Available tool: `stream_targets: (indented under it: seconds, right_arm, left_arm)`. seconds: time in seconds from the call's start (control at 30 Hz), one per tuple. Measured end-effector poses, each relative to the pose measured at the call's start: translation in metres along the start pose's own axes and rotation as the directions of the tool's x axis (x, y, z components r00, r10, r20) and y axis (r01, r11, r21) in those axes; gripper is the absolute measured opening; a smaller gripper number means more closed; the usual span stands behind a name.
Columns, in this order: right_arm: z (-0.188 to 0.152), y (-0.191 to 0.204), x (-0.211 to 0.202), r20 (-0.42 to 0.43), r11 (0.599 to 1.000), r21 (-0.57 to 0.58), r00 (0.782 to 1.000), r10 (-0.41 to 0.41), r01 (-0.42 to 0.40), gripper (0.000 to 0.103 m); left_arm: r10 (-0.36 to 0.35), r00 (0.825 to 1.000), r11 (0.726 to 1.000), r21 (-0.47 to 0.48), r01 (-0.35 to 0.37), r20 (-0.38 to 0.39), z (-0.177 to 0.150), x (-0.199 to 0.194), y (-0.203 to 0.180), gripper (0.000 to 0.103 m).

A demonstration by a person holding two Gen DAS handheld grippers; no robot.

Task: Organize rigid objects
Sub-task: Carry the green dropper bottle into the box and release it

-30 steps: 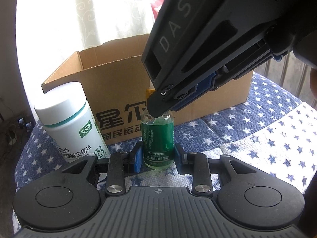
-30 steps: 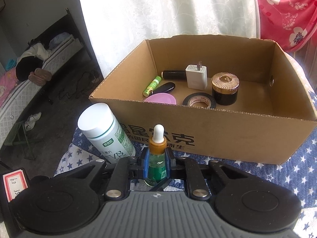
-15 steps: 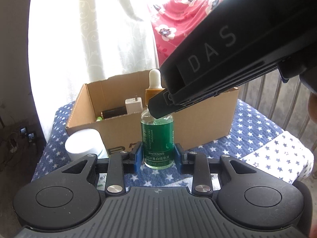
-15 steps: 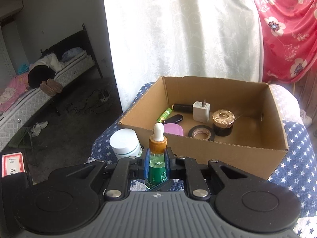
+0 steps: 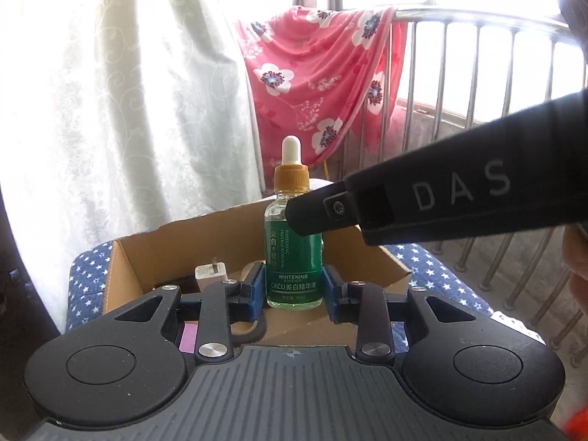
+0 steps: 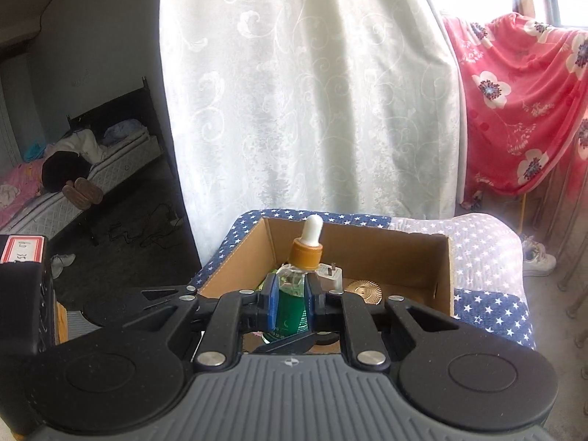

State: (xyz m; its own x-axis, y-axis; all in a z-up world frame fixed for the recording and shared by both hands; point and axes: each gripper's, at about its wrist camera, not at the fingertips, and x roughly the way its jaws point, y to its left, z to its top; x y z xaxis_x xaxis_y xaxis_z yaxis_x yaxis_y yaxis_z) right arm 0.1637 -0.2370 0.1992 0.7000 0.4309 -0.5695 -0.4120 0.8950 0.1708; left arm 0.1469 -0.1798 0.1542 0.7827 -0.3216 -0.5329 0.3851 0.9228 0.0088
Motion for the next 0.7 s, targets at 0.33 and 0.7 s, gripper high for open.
stream_targets:
  seconds: [0.33, 0.7]
  right_arm:
    - [0.013, -0.096, 0.075, -0.083, 0.992, 0.12, 0.996, -0.017, 0.027, 0.01]
    - [0.005, -0.105, 0.057, -0.019, 0.992, 0.122, 0.999, 0.033, -0.03, 0.012]
  left_arm:
    - [-0.029, 0.992, 0.999, -0.025, 0.026, -0.119, 0.037, 0.104, -0.006, 0.023]
    - [0.021, 0.994, 1.0, -0.018, -0.023, -0.103, 0.04, 0.064, -0.005, 0.034]
